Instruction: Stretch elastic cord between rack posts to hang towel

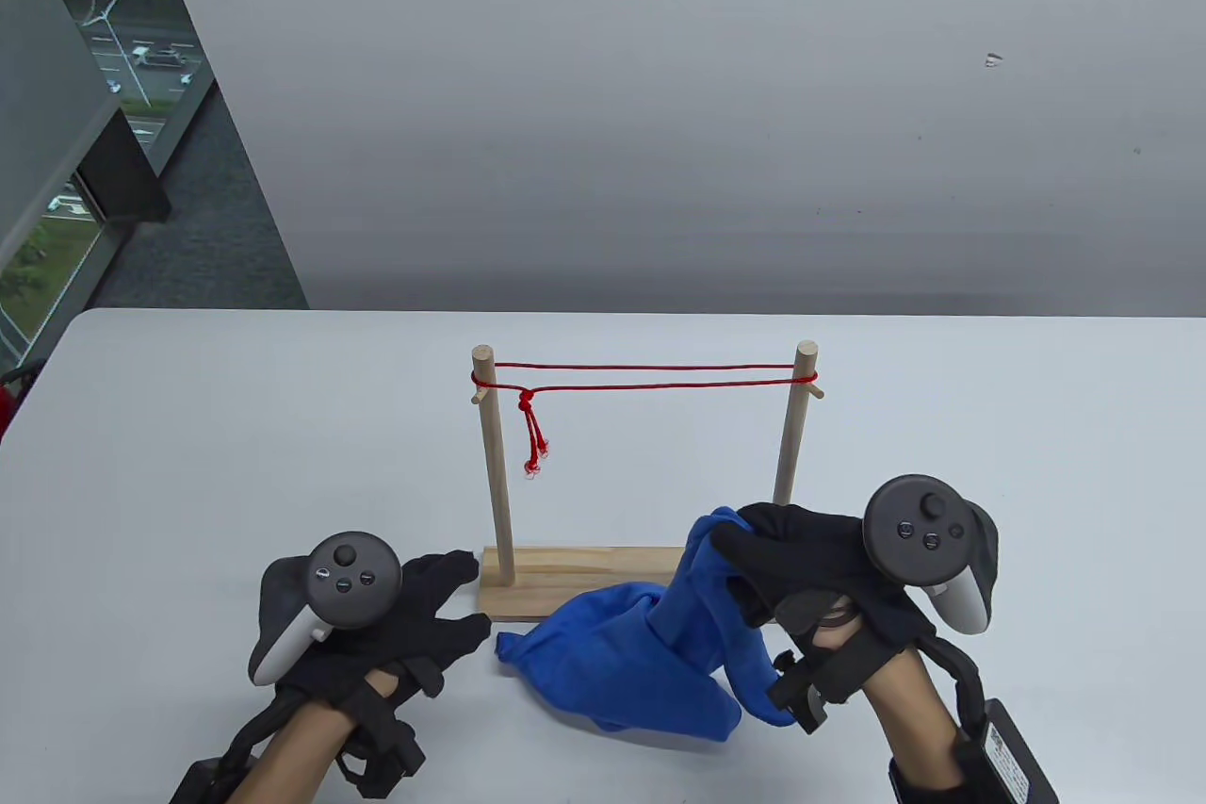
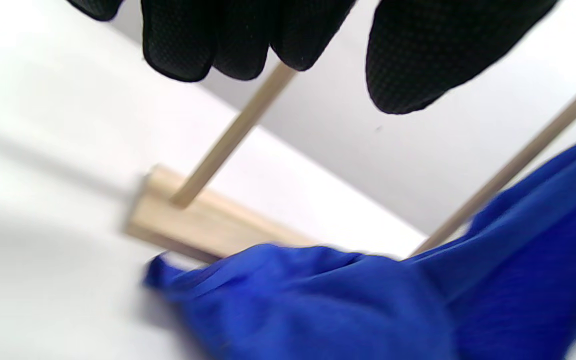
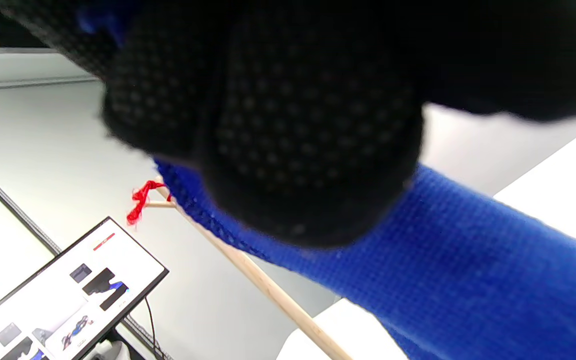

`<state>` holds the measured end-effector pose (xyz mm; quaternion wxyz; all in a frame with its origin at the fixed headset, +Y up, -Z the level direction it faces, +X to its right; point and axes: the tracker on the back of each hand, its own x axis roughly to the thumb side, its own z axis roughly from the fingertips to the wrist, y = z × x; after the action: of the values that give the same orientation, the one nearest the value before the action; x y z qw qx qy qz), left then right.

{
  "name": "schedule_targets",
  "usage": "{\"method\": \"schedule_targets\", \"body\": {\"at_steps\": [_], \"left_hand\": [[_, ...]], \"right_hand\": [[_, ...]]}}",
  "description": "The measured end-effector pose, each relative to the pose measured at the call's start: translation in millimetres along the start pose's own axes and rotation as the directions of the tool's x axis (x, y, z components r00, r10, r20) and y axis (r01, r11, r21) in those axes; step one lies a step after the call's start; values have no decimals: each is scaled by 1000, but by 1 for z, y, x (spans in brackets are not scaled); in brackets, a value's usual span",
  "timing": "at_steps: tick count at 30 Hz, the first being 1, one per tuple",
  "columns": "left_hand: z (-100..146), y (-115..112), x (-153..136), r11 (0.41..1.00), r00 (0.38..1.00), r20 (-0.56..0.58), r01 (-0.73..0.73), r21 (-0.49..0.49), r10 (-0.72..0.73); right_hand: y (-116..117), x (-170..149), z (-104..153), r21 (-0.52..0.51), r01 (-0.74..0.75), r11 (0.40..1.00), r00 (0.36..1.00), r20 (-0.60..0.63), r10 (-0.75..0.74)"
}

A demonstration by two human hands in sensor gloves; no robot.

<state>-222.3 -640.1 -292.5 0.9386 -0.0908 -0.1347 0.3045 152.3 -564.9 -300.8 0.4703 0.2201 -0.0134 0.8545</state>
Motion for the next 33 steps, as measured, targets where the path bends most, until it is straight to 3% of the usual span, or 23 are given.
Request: {"method": "schedule_targets", "body": {"at_steps": [8,14,20,23,26,33], "left_hand": [[2,17,77,992,962,271,-67,105,36],[-14,20,125,994,935,353,-54,94,17],[-38,9,151,999,920,391,15,-50,5],[-40,3,157,997,915,402,6,-79,26],[-41,1,160,1000,910,414,12,-9,-7],[-33,5,150,985,916,399,-108,133,47]], "right_hand": [[5,6,-15,152,-11,988,998,62,1],[8,13,-26,240,-14,971,993,120,-16],[15,18,-34,334,-2,943,986,156,-54],[14,21,-34,303,-10,953,985,167,-42],[14,20,-31,296,-23,955,987,158,-25],[8,10,-3,60,-57,997,984,171,45]]}}
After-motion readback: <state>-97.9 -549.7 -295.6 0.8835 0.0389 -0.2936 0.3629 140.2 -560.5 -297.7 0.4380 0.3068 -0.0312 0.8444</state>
